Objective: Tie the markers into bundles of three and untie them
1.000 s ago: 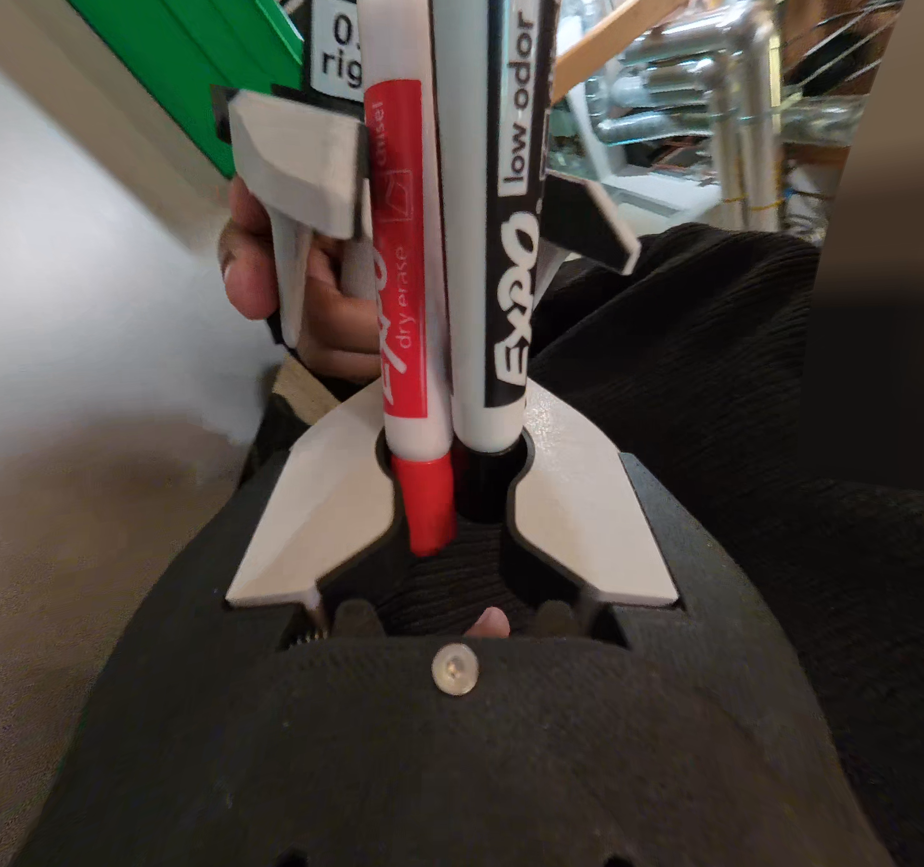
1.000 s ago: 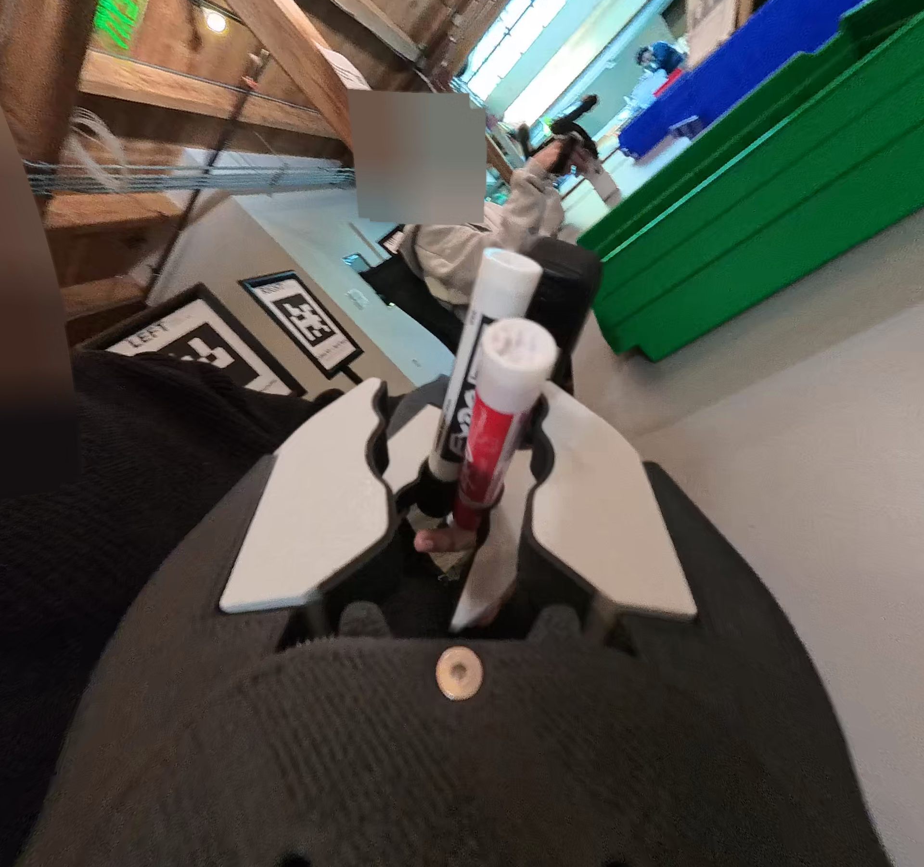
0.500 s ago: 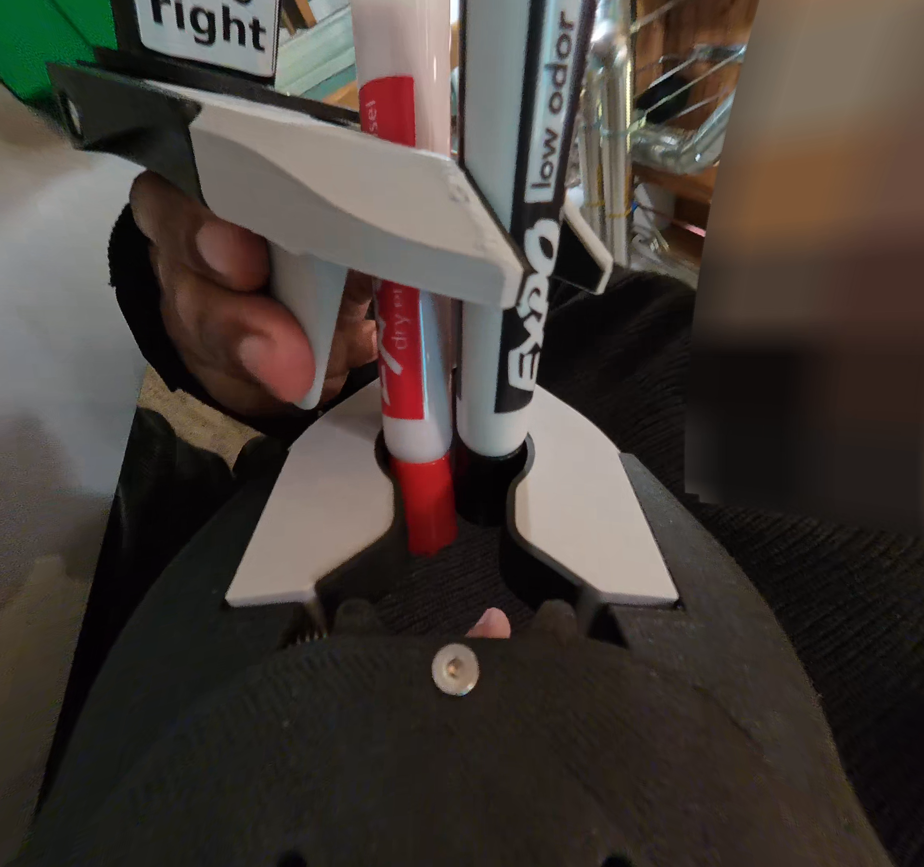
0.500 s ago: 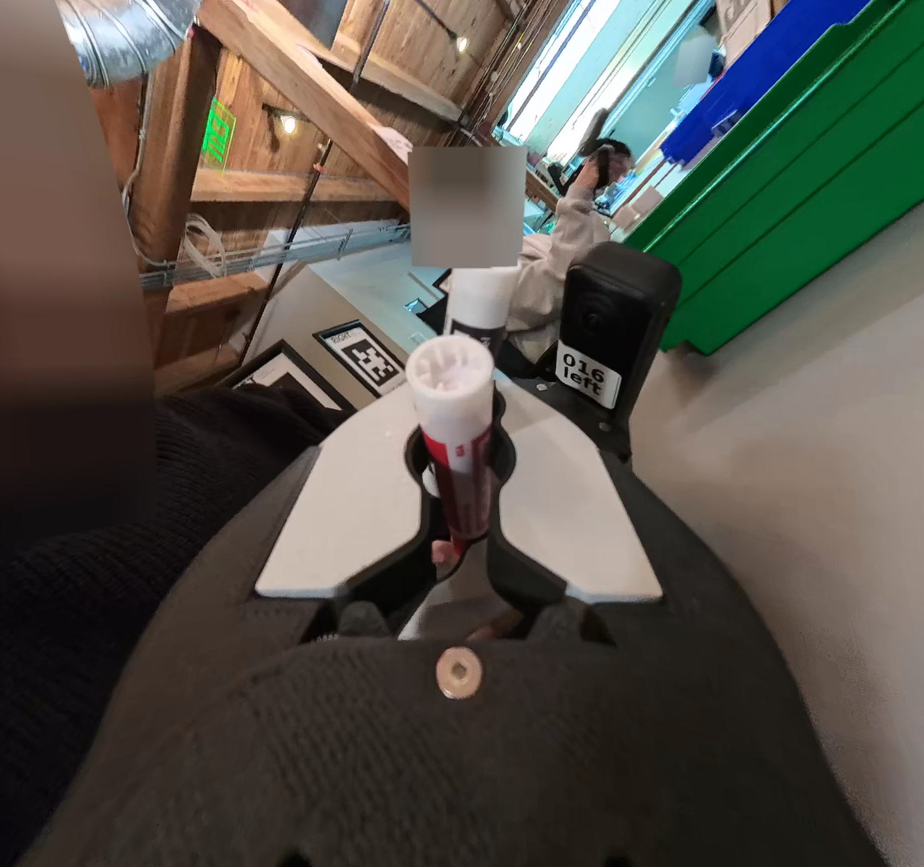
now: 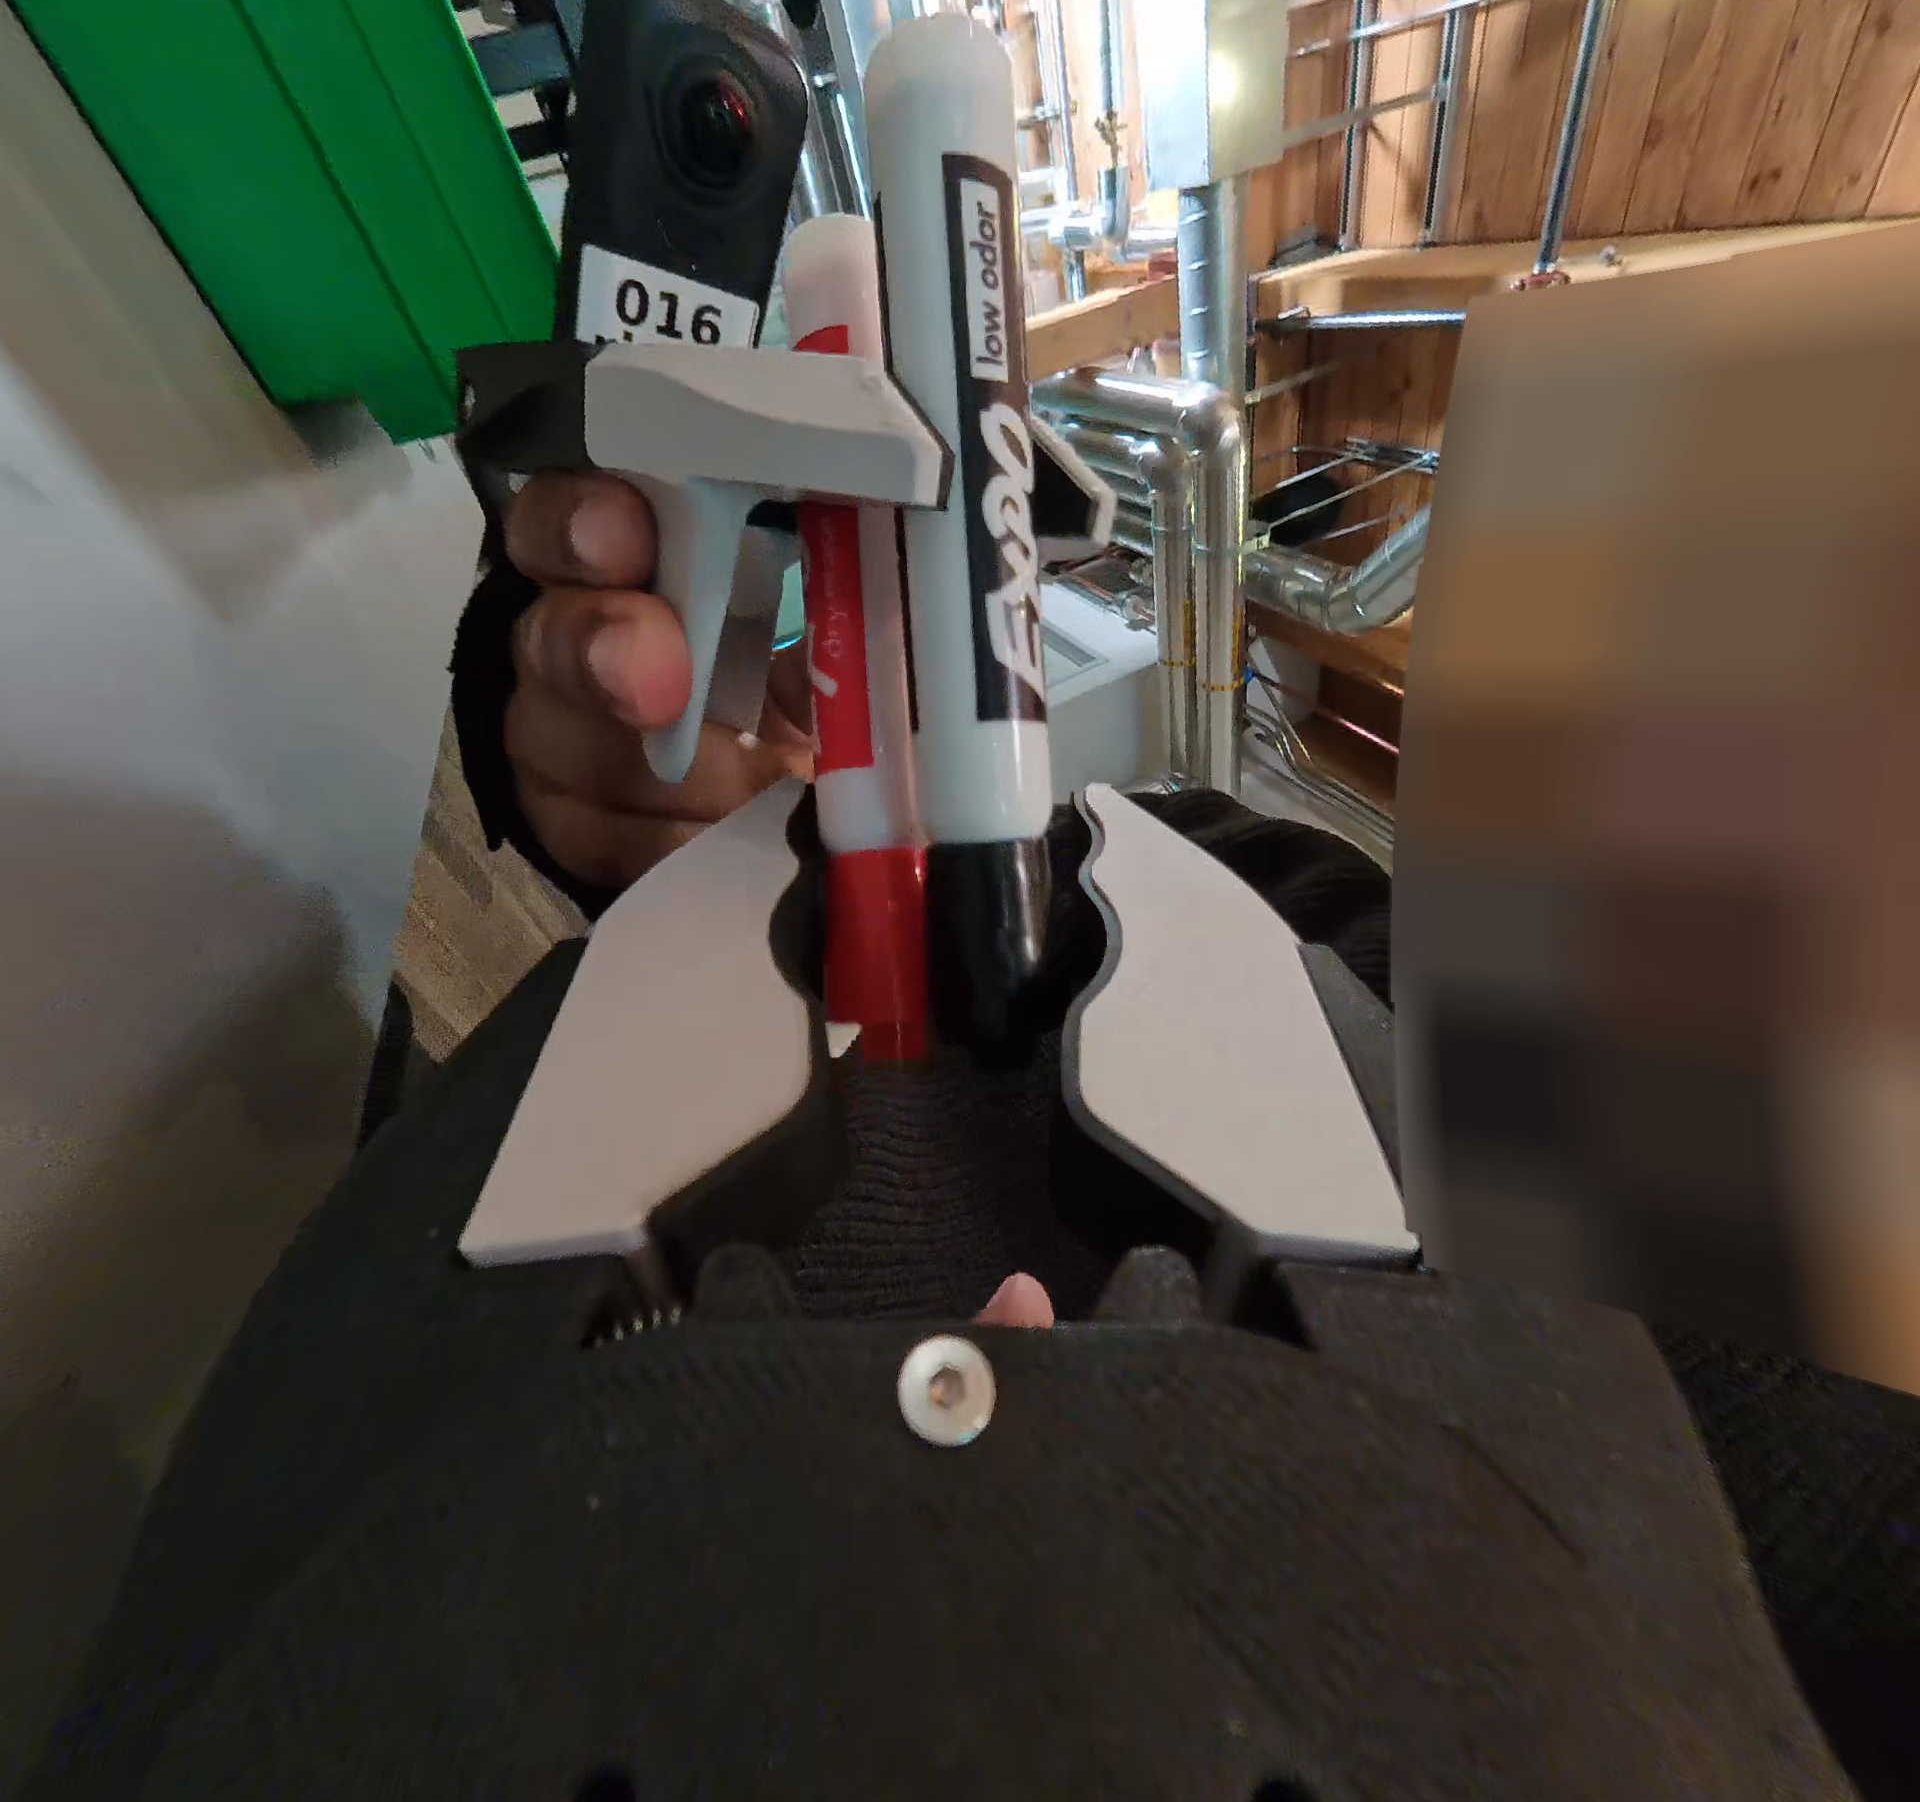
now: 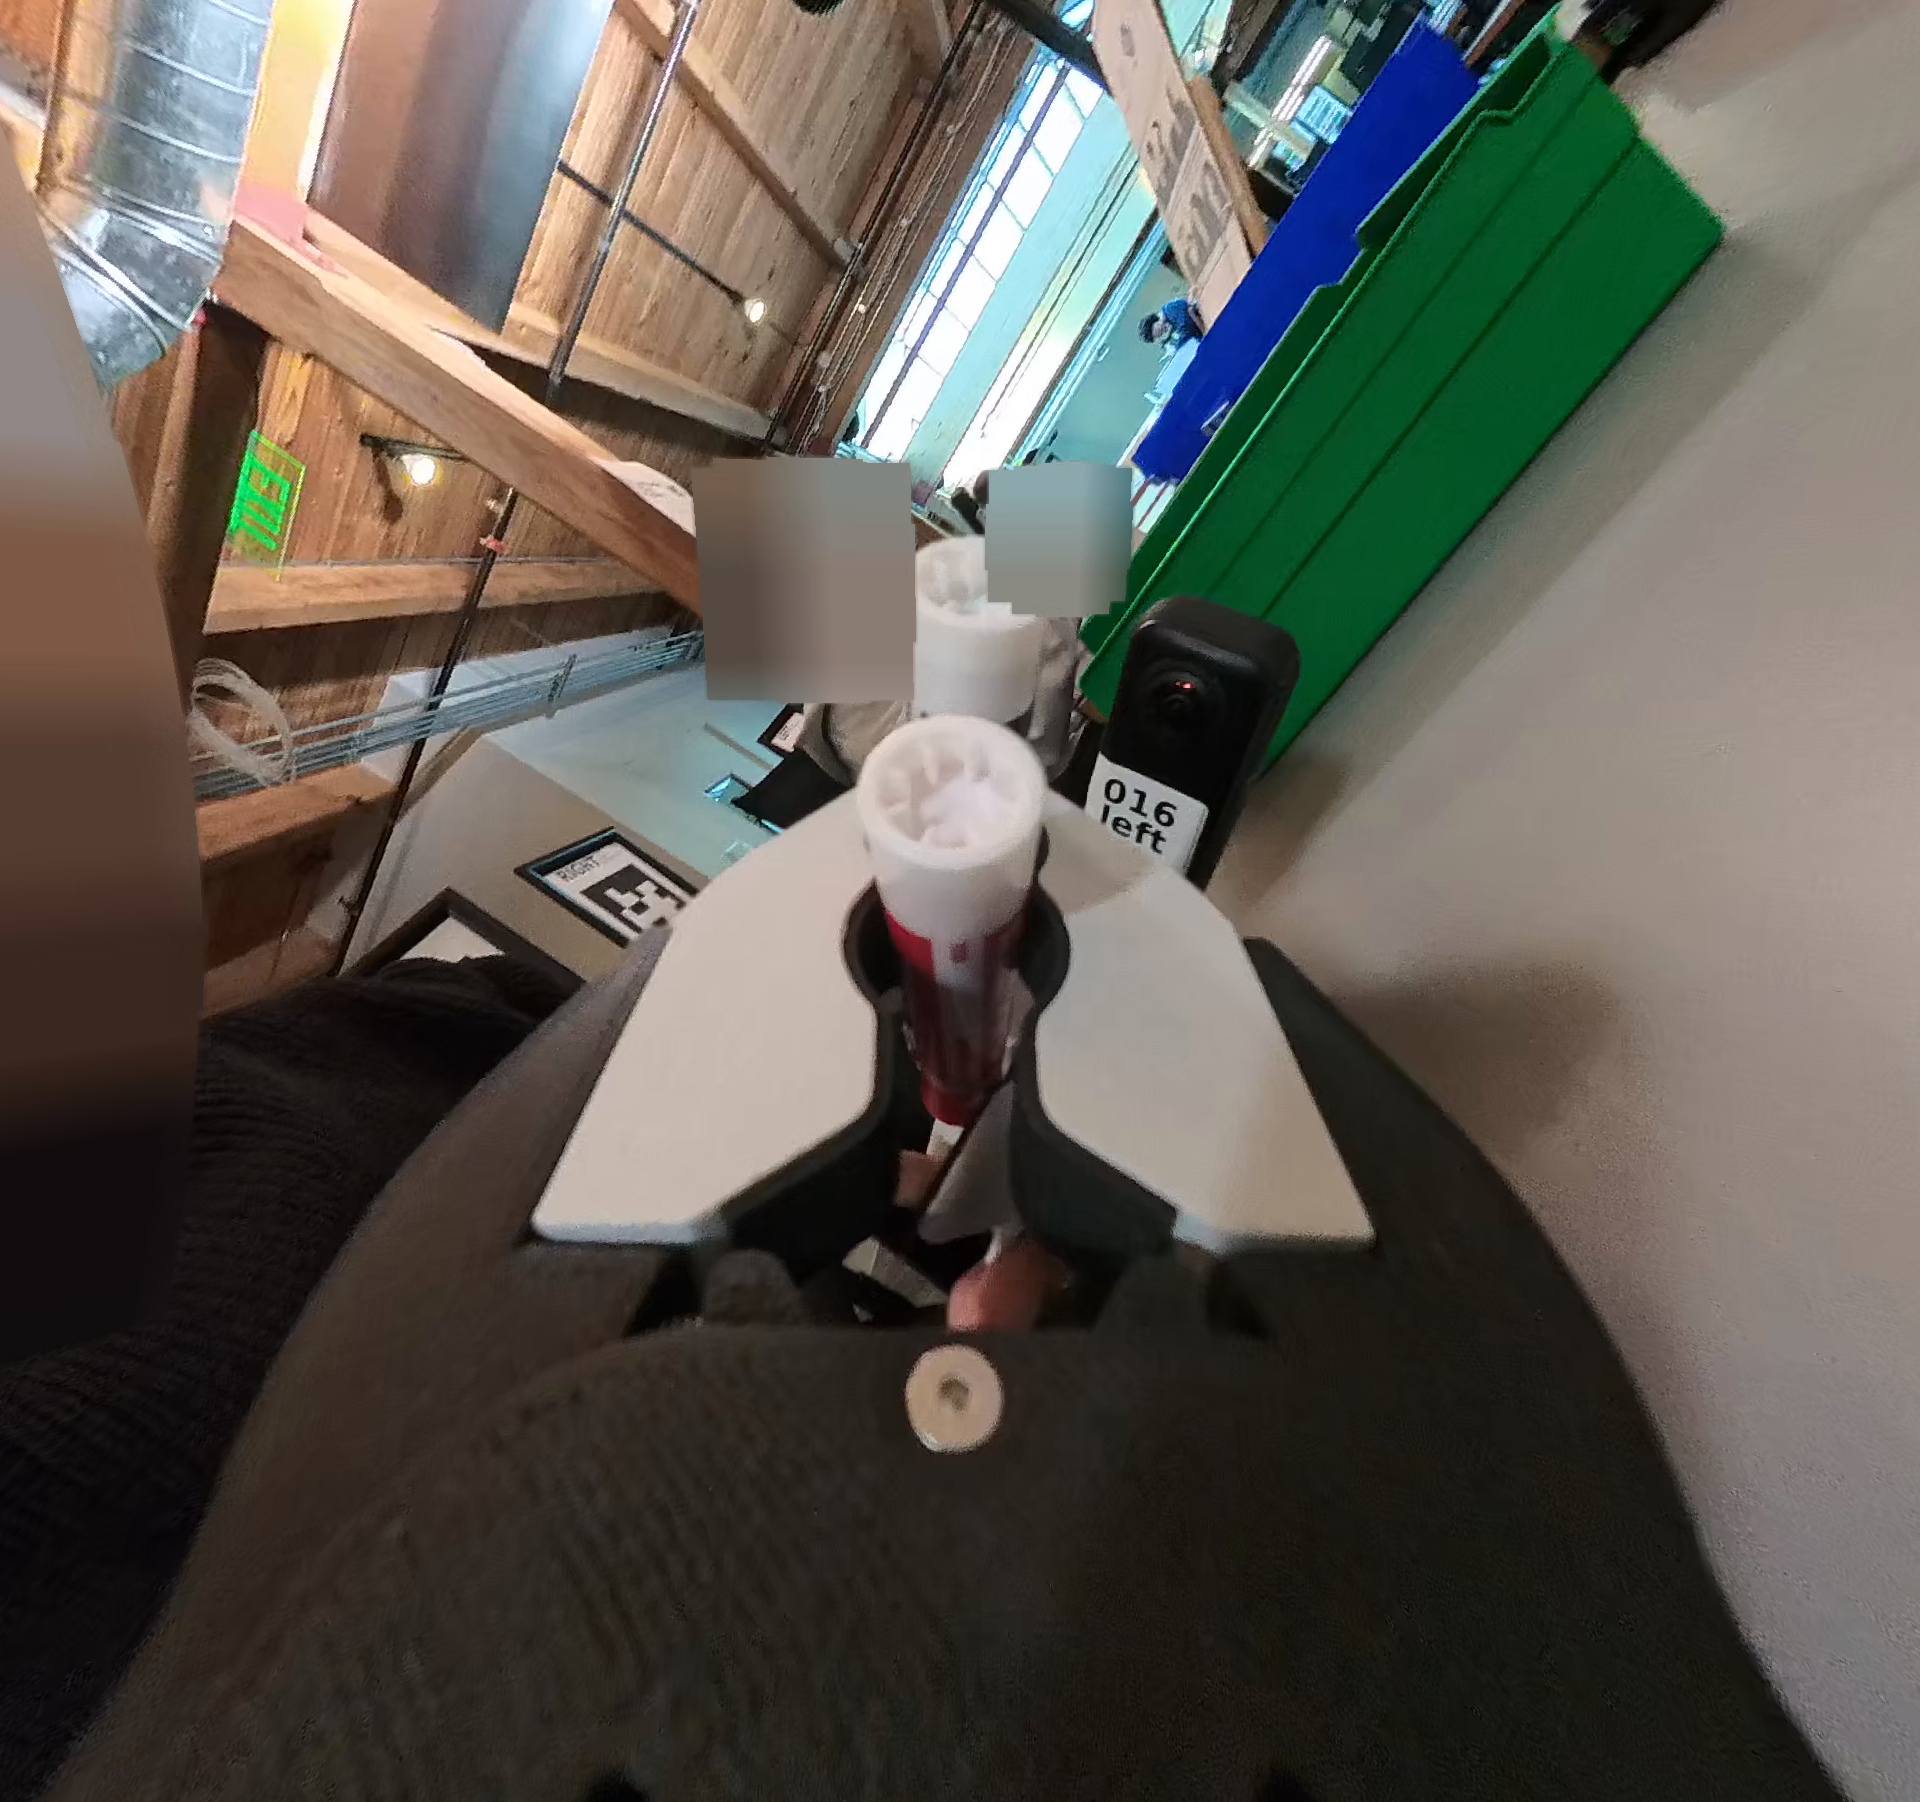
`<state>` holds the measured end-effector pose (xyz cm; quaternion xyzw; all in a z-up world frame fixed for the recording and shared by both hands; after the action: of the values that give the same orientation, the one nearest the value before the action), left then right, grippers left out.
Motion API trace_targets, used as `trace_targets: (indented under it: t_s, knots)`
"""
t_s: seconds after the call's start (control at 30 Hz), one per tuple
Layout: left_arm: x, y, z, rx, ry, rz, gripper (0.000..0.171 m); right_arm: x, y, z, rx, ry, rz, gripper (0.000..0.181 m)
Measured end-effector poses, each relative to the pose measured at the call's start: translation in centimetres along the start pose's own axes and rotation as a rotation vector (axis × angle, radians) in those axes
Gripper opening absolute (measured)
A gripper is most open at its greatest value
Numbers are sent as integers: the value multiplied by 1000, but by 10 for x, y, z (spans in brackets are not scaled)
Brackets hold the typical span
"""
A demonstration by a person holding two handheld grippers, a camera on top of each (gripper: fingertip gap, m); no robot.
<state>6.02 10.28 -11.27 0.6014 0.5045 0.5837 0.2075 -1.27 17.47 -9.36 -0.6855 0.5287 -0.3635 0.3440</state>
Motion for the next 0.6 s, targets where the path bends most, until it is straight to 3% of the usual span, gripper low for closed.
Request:
trace_targets:
  t_s: [0.2,0.6]
  knots:
    - [-4,-4,-5,-6,38,-32,32,-8,1,-7,-3,36,39,20]
    - [-3,-6,-1,70,-18,-123,17,-11,0,-6,-47,18,44,21]
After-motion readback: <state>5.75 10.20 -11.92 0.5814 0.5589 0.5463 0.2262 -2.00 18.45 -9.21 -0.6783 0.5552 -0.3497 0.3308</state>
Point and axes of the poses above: each gripper's, where its closed fingertips meet, x out along the fingers, z out of its underside, y = z × x across the jaws, the point moved 7 cm from there along -x, back along the fingers, and after that the axes turned 7 degrees about z, right-handed, at the moved point
